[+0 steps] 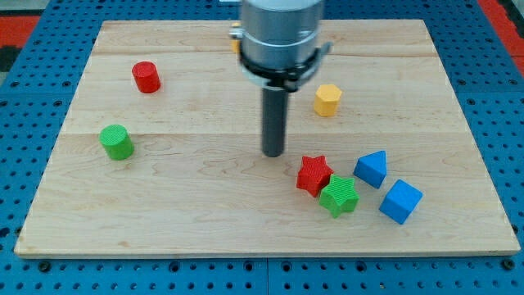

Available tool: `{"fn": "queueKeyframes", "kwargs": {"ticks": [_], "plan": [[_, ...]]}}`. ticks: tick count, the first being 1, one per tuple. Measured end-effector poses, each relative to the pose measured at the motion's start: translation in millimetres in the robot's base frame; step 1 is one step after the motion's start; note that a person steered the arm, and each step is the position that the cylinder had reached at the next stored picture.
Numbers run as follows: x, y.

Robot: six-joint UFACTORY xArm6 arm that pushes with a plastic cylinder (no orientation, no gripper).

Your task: Place the green circle parallel to green star

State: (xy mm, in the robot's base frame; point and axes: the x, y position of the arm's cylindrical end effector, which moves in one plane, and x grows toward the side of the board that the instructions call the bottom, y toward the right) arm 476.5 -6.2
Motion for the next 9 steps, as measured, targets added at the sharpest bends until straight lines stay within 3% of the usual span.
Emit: {"fn": "queueKeyframes", "kwargs": {"ticks": [1, 2, 5, 7, 9], "plan": [[32.5, 12.6], [35.2, 48.4], [53.1, -144.3], [-23.3, -234.3], [-75.4, -230.2]]}}
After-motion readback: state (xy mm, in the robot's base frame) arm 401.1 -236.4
